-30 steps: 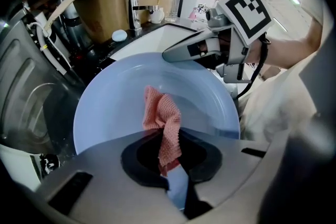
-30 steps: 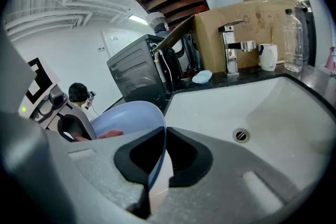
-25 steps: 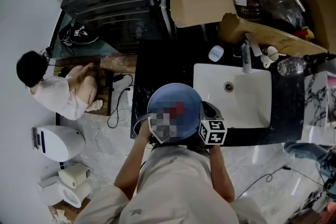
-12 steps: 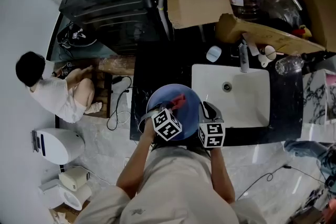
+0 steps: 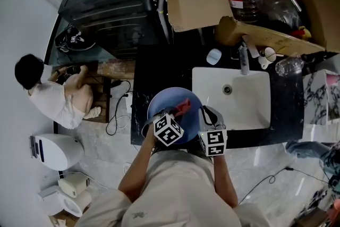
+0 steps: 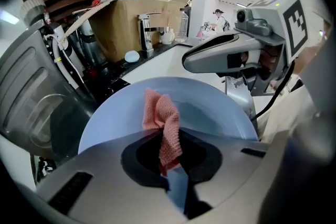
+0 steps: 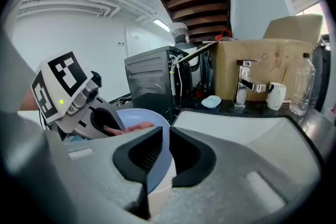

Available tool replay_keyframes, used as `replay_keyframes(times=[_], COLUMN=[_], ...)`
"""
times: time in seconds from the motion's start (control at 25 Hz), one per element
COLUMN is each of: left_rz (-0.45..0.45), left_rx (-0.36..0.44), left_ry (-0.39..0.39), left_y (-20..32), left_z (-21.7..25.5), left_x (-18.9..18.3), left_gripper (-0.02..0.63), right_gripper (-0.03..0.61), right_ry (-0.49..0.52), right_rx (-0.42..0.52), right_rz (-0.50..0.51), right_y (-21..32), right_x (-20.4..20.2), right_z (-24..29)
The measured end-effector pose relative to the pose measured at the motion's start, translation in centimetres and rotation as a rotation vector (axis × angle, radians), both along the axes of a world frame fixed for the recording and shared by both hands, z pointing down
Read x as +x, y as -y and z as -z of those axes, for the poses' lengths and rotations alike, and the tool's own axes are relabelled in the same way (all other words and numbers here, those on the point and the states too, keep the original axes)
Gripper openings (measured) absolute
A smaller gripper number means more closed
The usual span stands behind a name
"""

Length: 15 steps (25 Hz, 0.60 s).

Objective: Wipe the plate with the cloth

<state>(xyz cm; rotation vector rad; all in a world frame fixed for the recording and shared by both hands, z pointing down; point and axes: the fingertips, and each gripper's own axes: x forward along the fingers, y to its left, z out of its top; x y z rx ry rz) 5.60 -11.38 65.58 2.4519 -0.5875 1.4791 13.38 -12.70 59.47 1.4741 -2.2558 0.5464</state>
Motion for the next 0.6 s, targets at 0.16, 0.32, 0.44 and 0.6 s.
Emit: replay_keyframes(times=[0.16,0.32,0.44,0.6], left_rz=[0.016,0.04,0.073,0.113], left_rx=[0.031,0.113,0.174,0.257], left_ry=[-0.059,-0.125,-0.184,-0.271], left_y=[0.0,0.8,1.5,2.4], left_z=[1.1,3.1,4.9,7.5], left_x=[-0.3,-0.8,-1.3,-2.0], left_gripper=[0.034,0.034,0.034,0.034], right_gripper=[0.037,0.037,0.037,0.037], right_ry=[-0.009,-0.019,-0.022,-0.021], right_rx=[0.015,0.035,0.049,0.07], right_rz=[0.011,0.028,0.035,0.036], right_y=[-0.2,-0.2,-0.2,-0.1], right_x=[-0.2,-0.7,-1.2,-1.8], right_z=[0.9,2.0,2.9,4.2])
